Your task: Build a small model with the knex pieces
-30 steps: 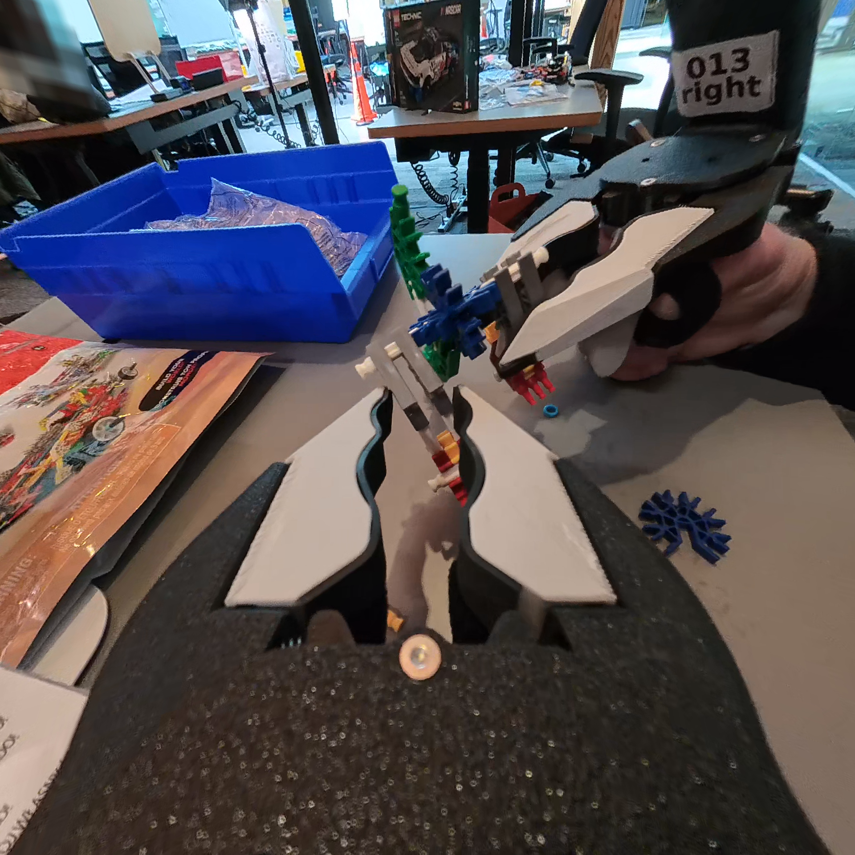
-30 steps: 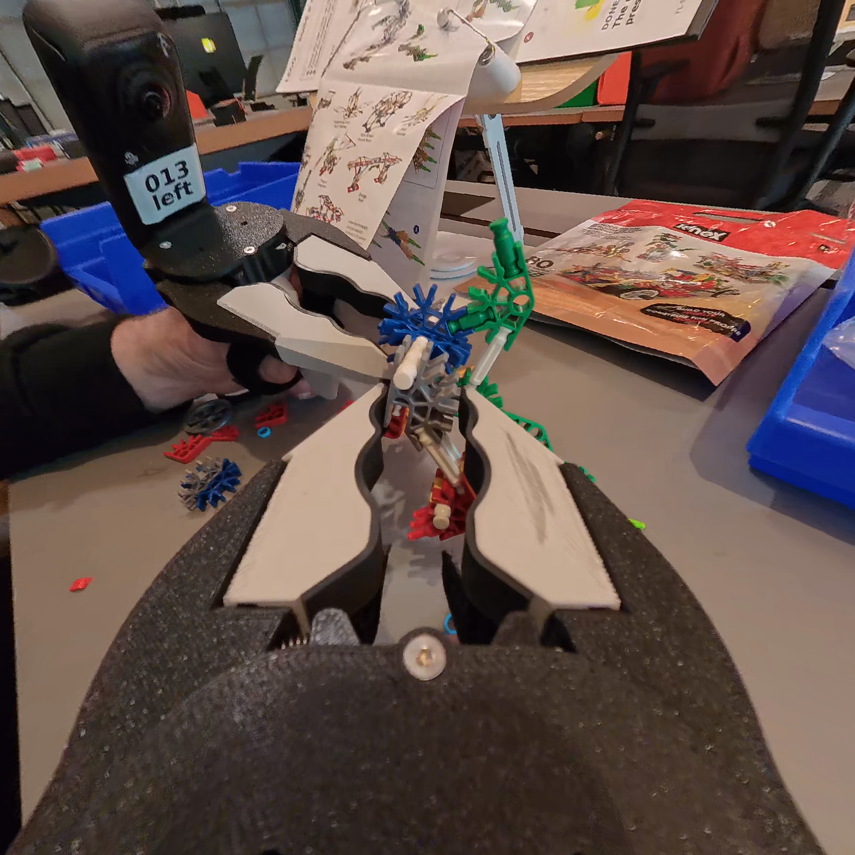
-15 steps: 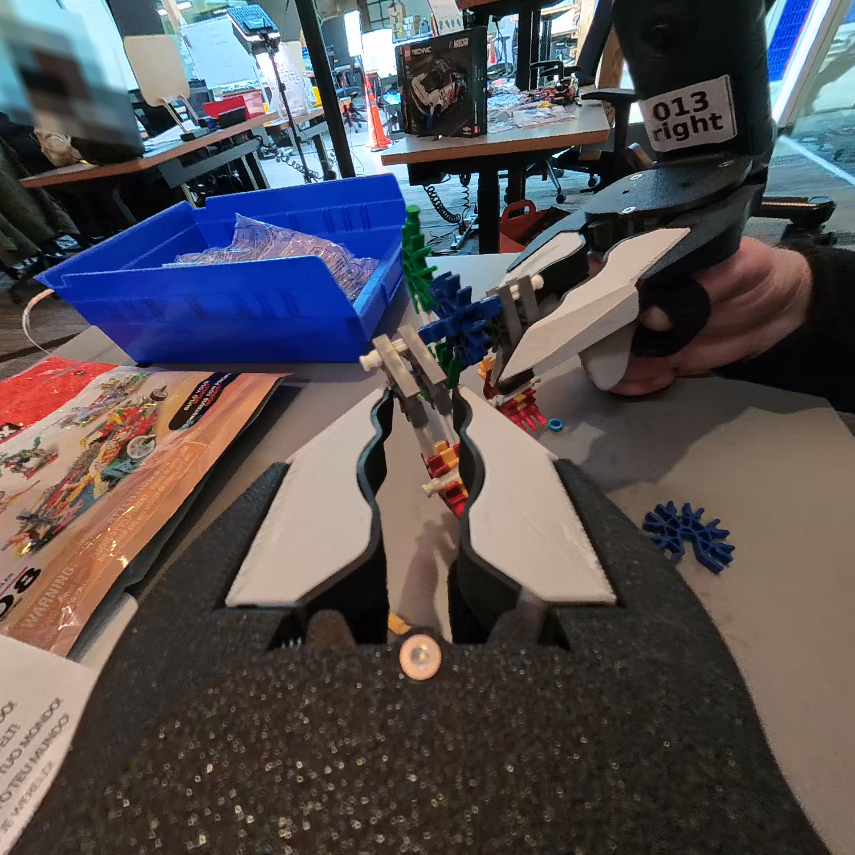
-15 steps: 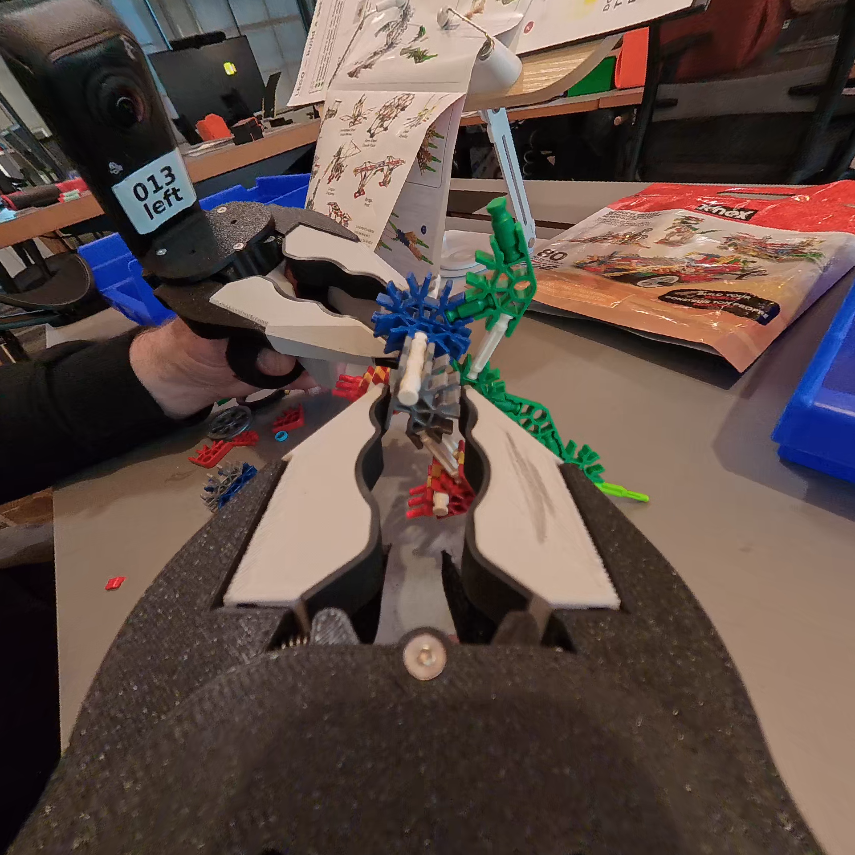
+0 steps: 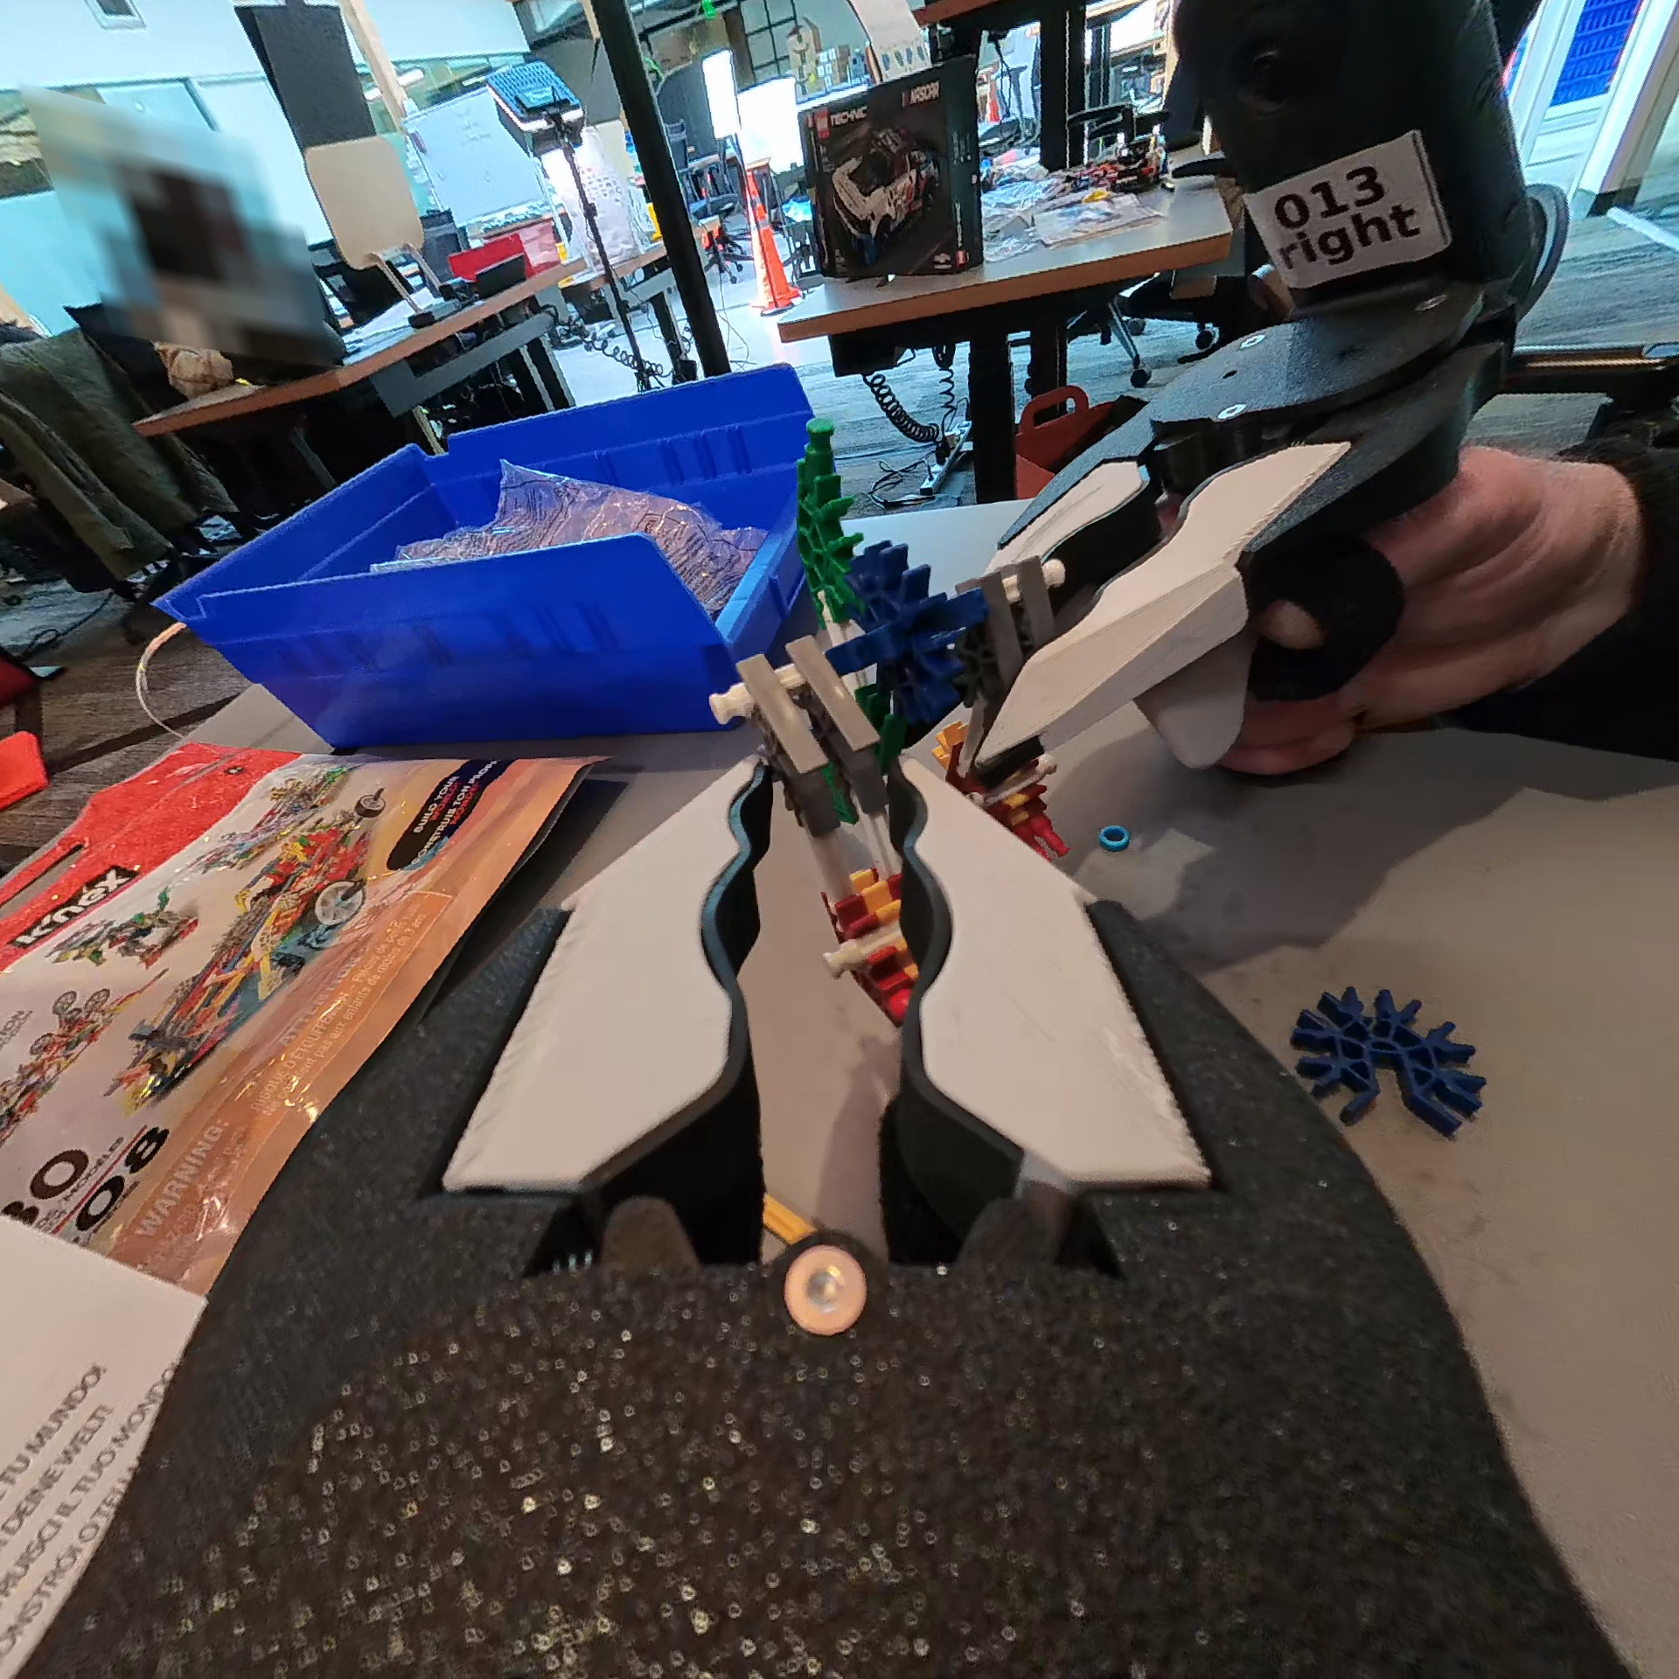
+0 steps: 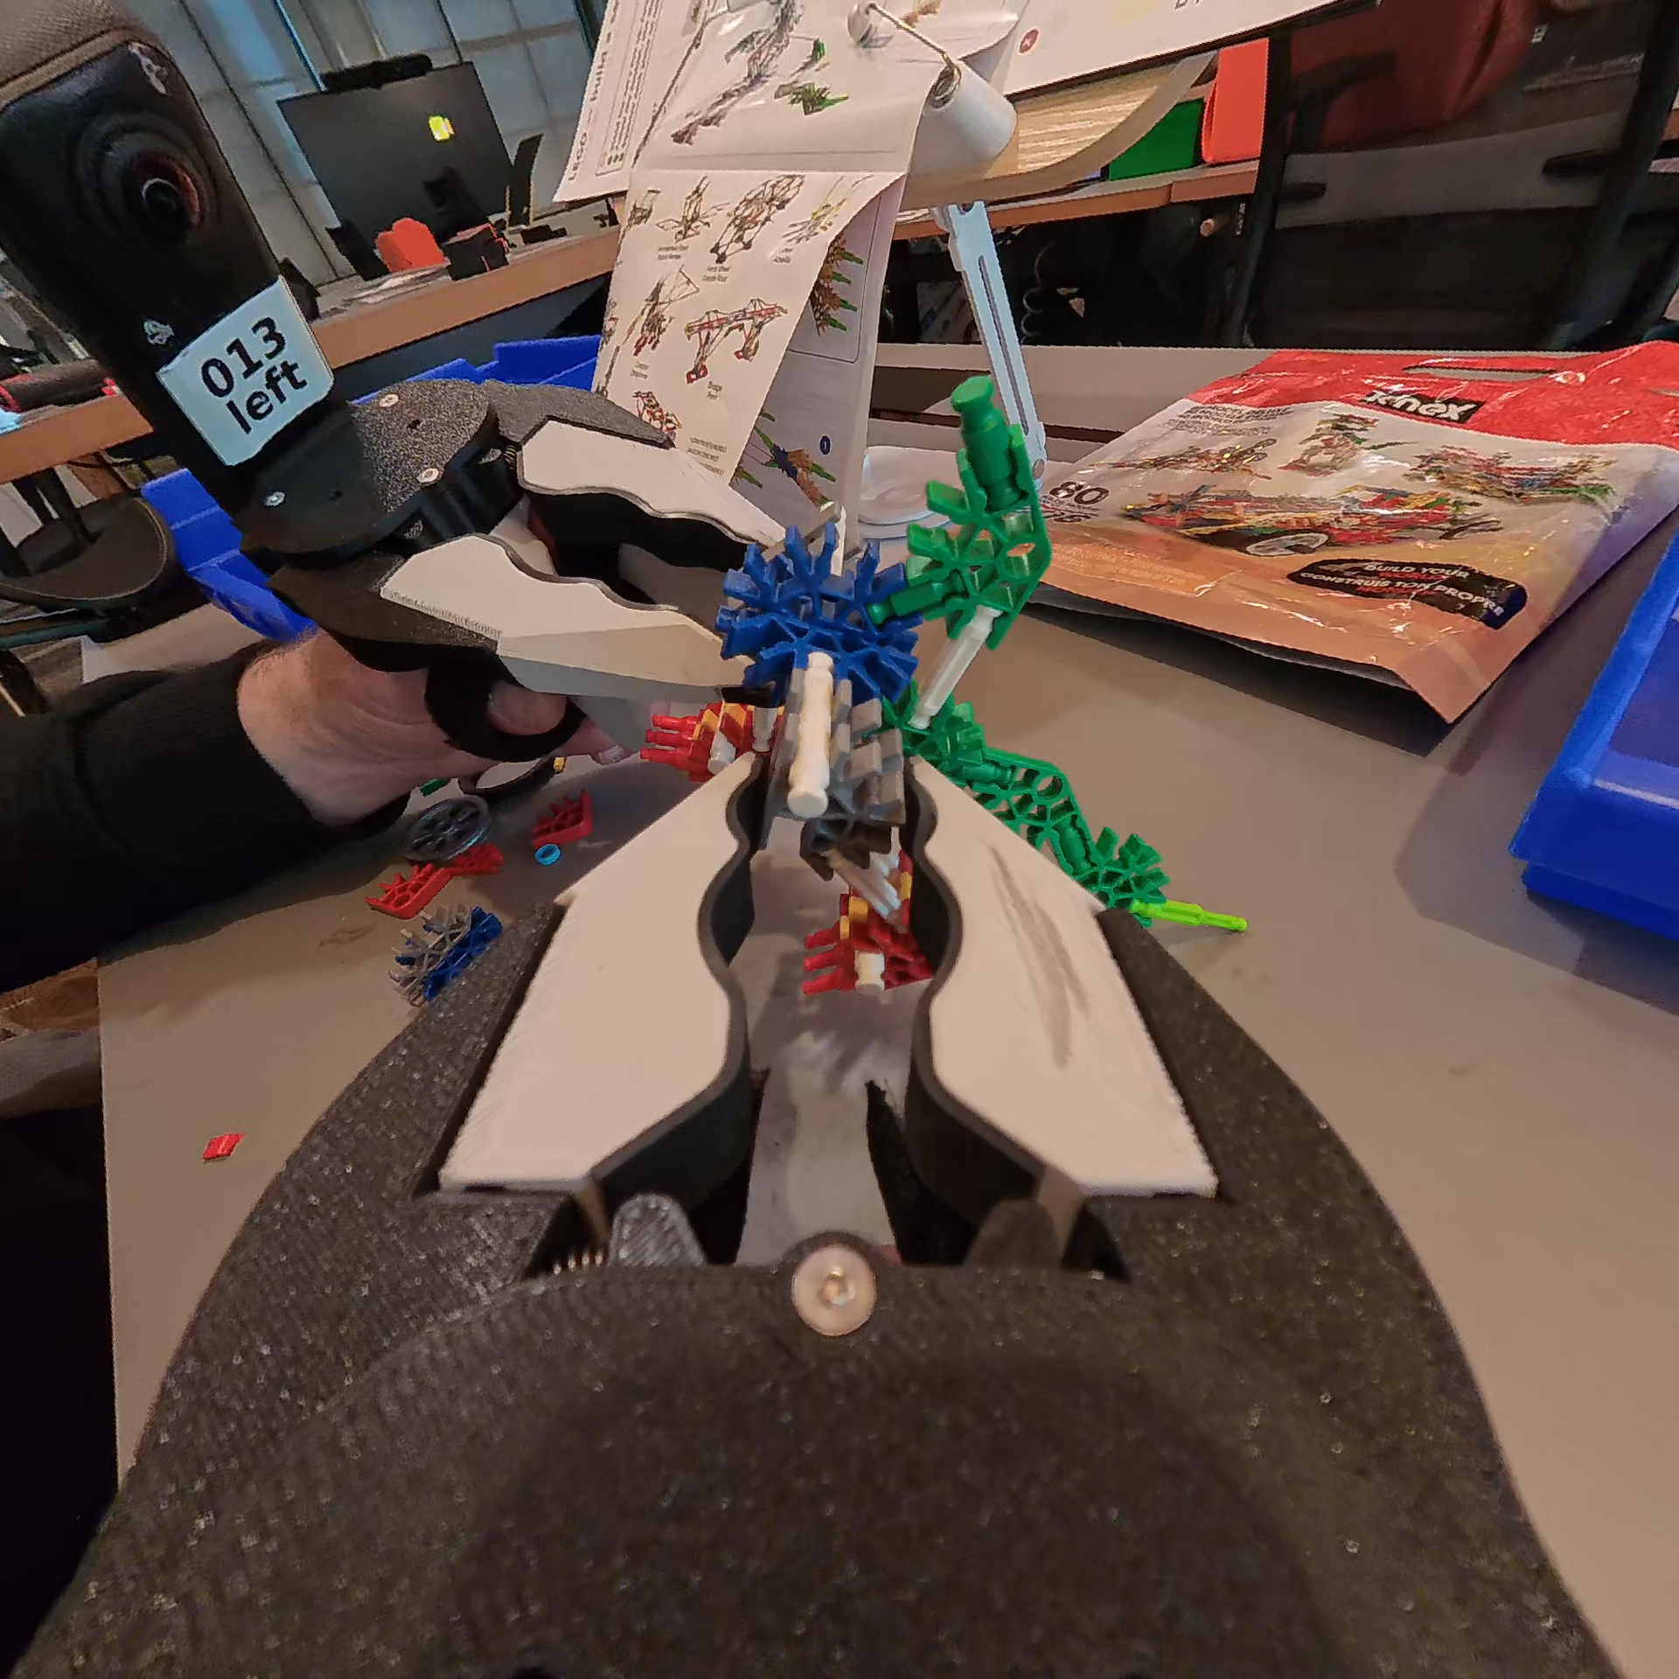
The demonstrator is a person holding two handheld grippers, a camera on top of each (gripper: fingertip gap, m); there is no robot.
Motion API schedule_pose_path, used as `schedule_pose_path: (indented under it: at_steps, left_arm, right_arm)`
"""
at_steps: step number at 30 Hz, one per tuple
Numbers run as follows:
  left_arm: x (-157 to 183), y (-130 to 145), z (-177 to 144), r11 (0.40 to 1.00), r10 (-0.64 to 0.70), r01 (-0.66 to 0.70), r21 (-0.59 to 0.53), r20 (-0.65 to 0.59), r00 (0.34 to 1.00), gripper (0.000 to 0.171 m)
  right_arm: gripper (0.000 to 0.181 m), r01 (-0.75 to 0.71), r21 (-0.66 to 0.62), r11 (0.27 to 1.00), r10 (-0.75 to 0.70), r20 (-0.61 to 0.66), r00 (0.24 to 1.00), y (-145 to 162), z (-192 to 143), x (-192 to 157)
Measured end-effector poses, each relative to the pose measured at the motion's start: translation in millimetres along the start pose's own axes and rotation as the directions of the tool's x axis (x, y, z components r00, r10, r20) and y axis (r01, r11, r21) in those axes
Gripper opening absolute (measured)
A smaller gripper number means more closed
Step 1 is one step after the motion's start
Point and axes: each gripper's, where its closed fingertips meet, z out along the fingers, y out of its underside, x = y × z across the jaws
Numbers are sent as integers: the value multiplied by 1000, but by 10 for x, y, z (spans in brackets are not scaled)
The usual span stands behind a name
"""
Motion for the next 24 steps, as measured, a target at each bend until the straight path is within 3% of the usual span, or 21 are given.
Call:
schedule_pose_path:
  at_steps: [24]
  left_arm:
    - [9, -16, 22, 990, 139, -138, -16, 74, 988, 25]
  right_arm:
    - [28, 0, 5, 1000, 0, -5, 1000, -4, -14, 12]
